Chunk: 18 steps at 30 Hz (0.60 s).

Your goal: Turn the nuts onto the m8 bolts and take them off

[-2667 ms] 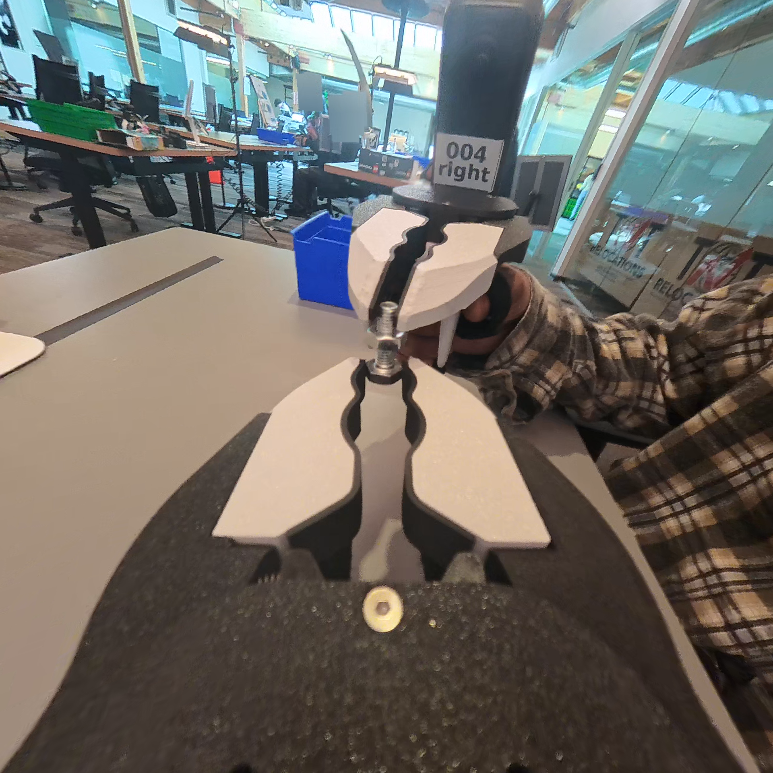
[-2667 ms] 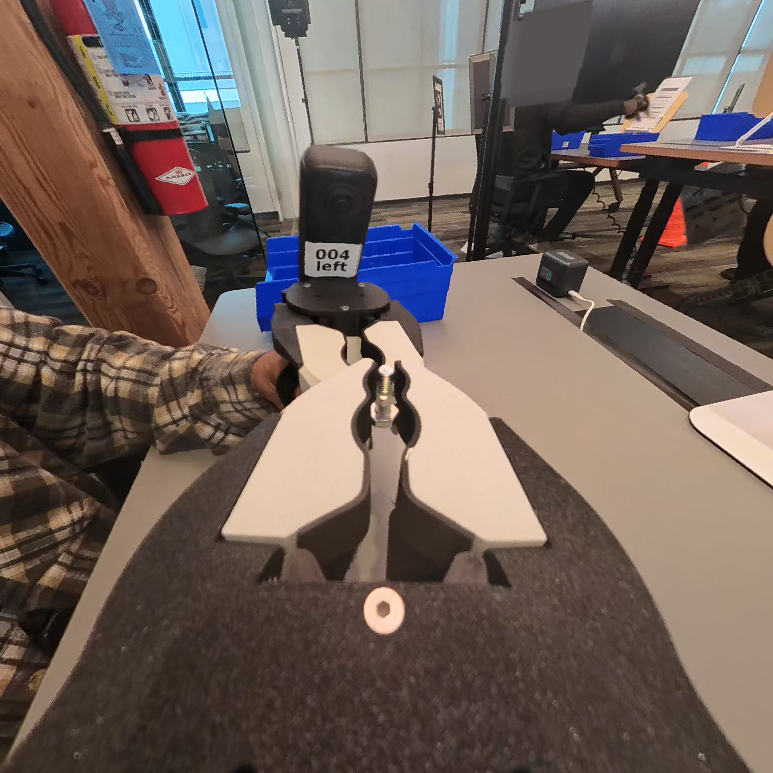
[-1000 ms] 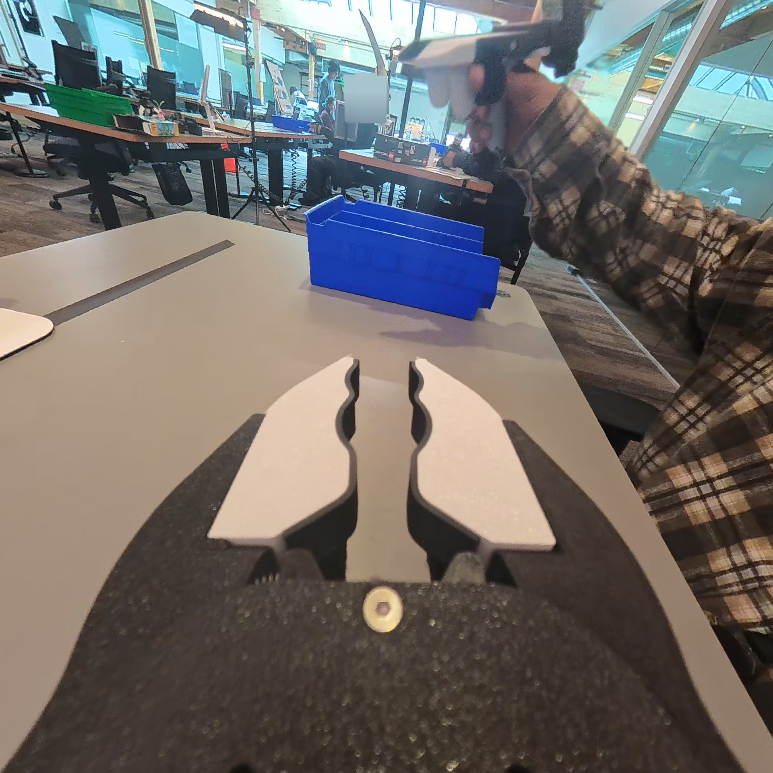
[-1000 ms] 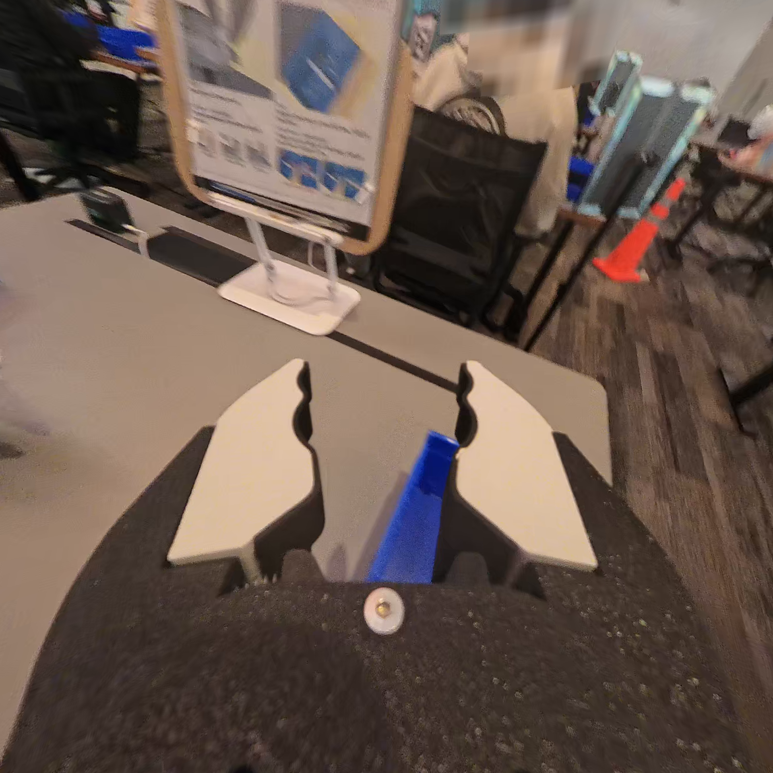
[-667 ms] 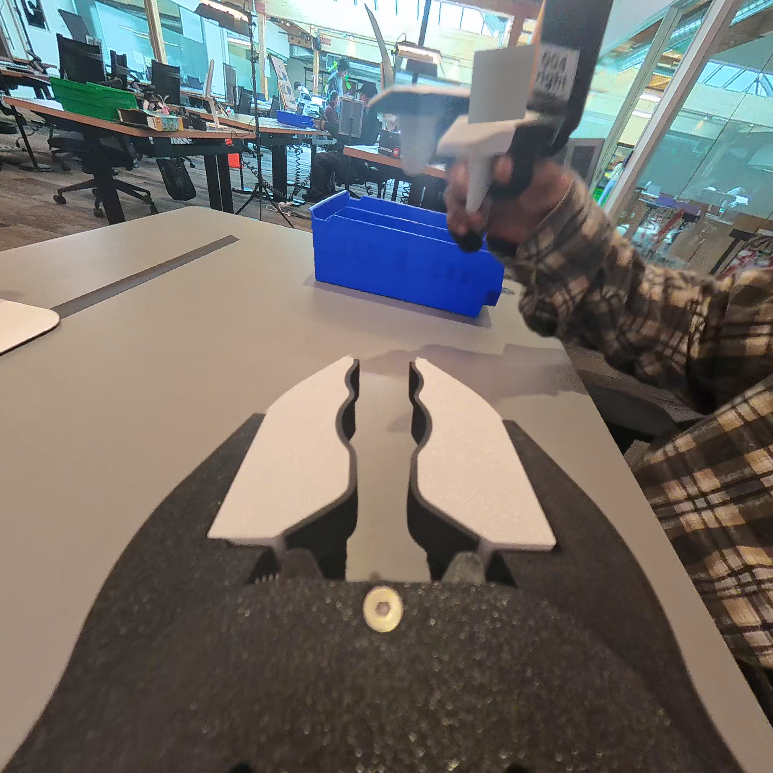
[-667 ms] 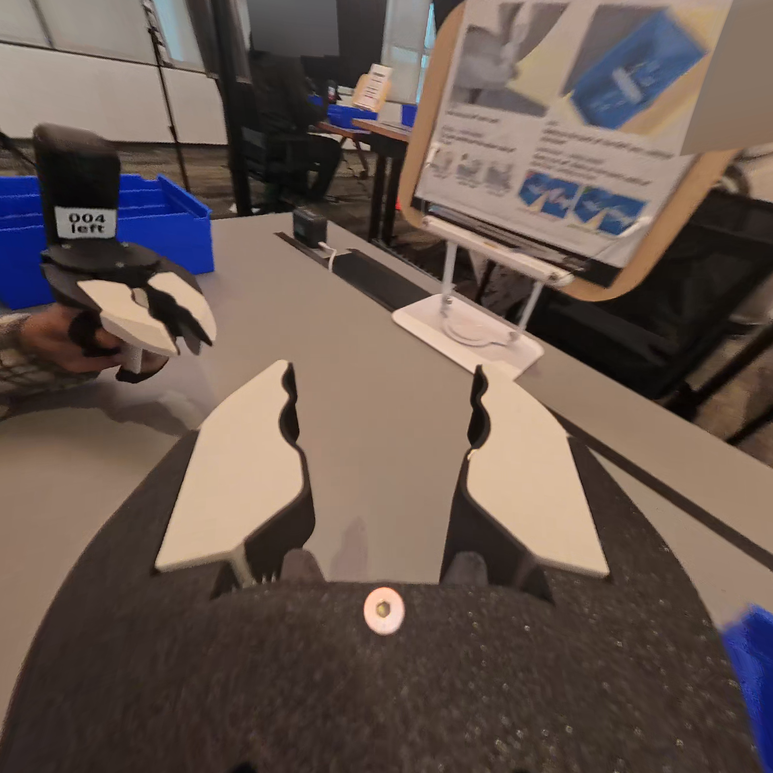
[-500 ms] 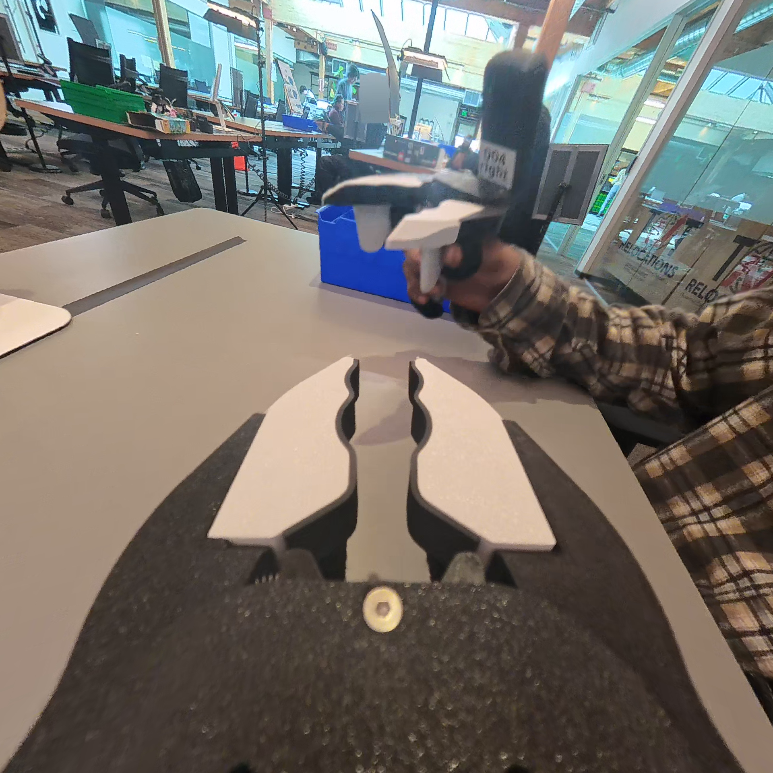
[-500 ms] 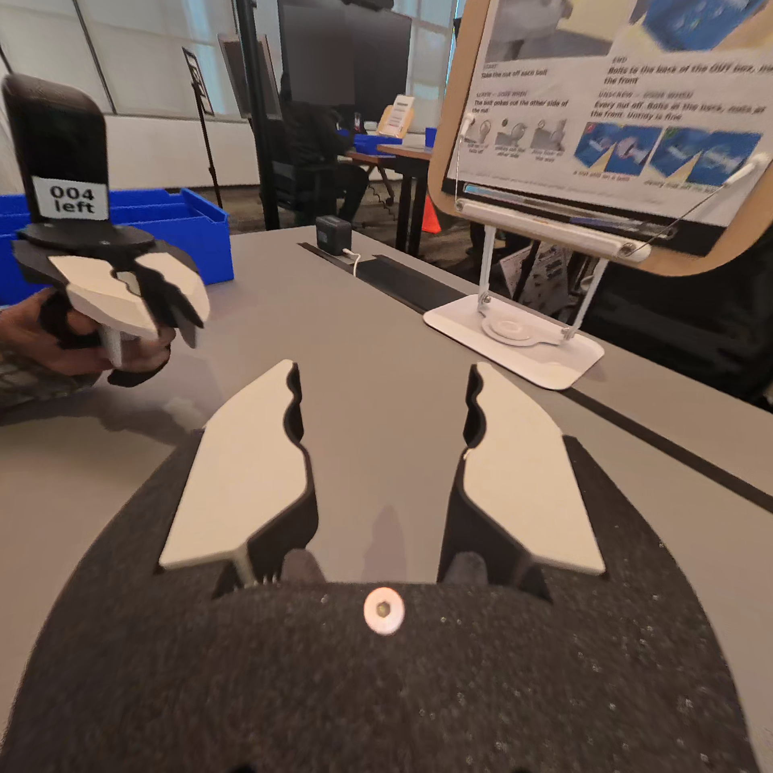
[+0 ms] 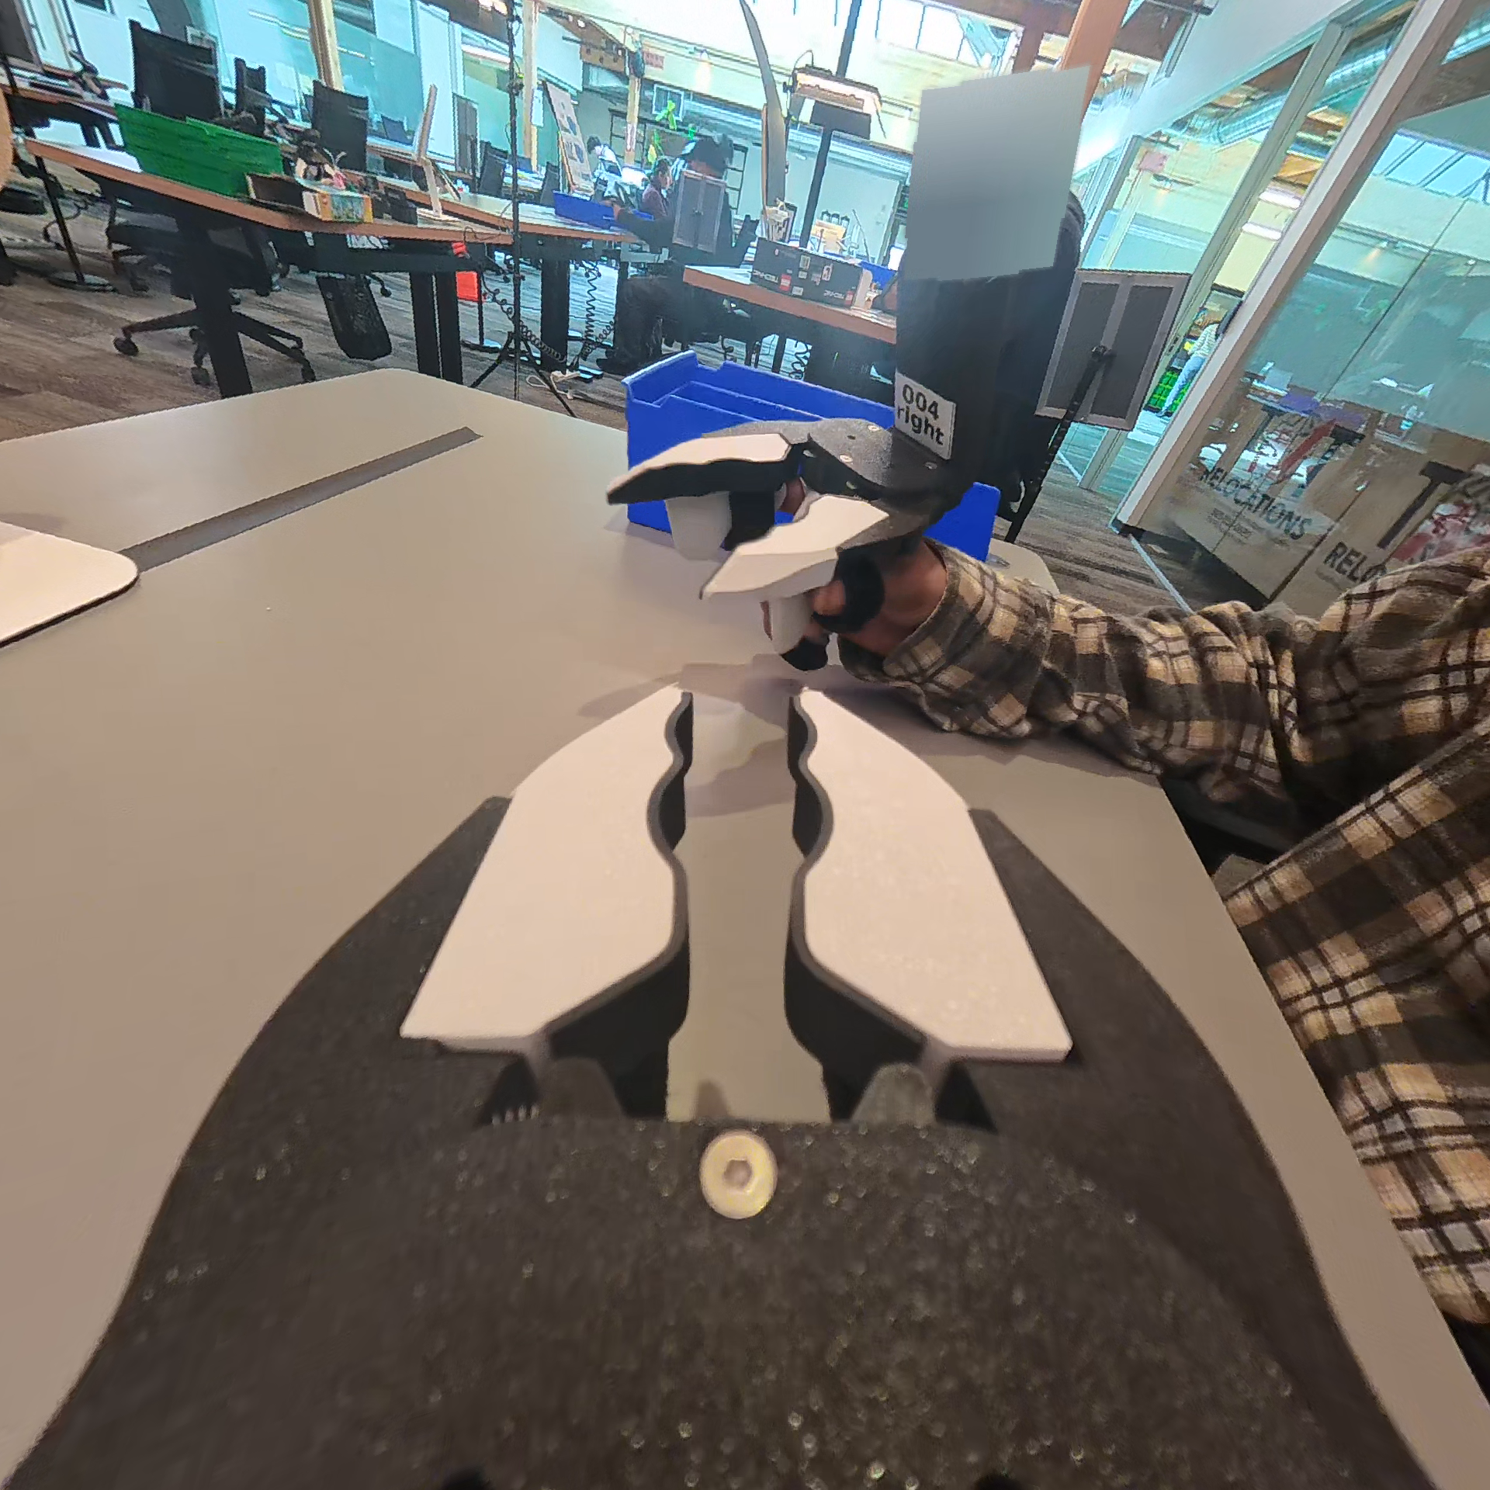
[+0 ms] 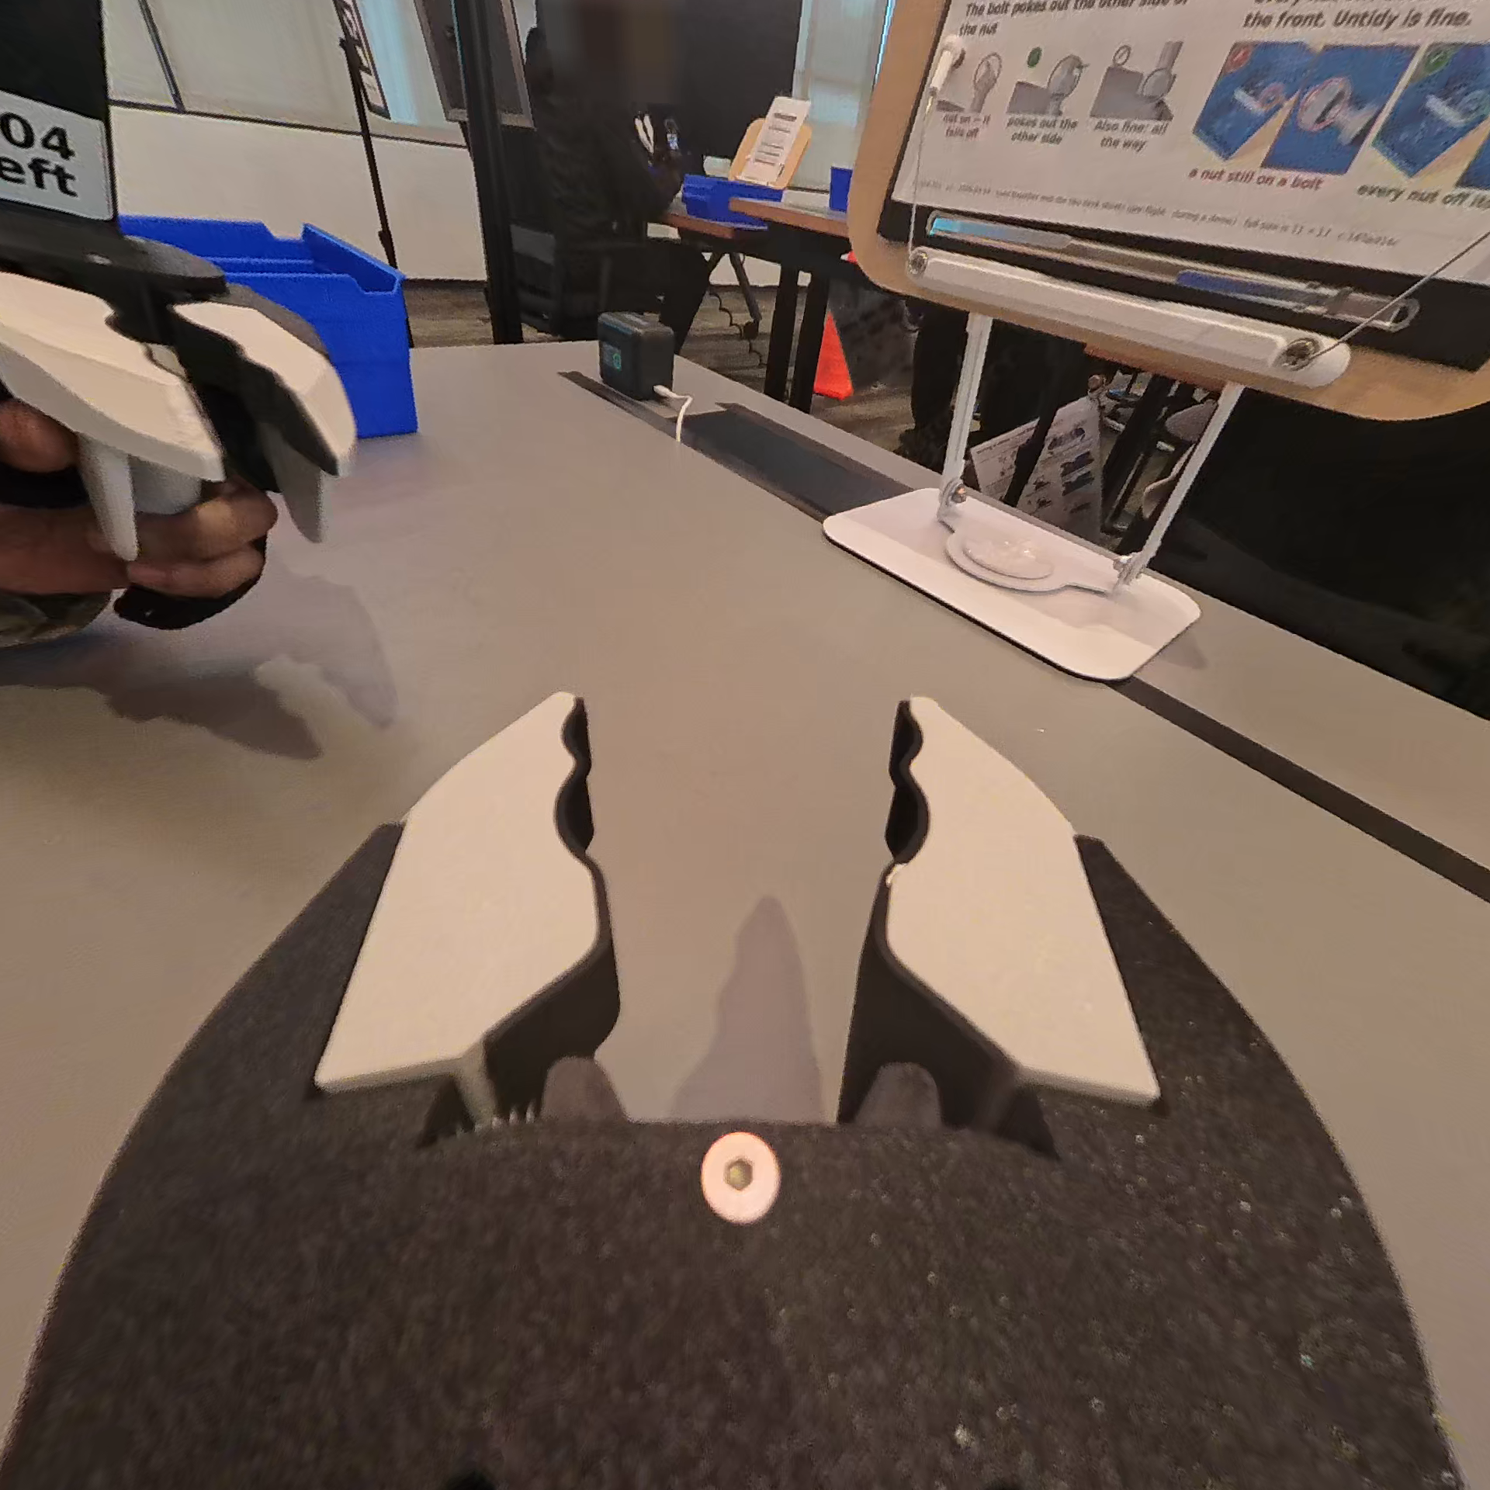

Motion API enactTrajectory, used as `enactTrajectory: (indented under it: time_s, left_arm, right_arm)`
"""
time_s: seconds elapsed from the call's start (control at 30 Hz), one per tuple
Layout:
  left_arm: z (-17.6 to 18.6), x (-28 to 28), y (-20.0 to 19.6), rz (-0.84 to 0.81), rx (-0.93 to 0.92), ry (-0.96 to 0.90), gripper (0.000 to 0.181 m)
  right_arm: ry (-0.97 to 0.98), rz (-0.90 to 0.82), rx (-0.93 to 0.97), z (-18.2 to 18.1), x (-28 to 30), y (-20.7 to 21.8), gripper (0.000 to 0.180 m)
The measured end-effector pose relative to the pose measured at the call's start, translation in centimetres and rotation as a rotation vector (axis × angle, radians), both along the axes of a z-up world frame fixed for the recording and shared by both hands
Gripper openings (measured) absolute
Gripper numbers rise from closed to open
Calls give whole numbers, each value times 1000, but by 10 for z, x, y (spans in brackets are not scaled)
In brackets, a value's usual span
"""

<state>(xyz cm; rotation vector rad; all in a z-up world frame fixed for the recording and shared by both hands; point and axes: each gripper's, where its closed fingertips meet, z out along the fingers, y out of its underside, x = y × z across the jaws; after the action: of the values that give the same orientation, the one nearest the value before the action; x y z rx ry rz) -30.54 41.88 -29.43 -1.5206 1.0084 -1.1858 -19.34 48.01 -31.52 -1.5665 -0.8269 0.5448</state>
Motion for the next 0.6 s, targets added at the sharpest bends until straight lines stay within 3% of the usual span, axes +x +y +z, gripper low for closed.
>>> enactTrajectory:
  time_s: [0.03,0.23,0.6]
  left_arm:
    - [0,-1,1,3,-3,-1,22]
    - [16,-17,8,68,34,-18,22]
    - [106,-128,-1,336,123,-68,23]
  right_arm:
    - [0,4,0,0,-1,-1,71]
    - [5,16,2,3,-3,-5,71]
    - [0,33,-22,-2,-7,-6,71]
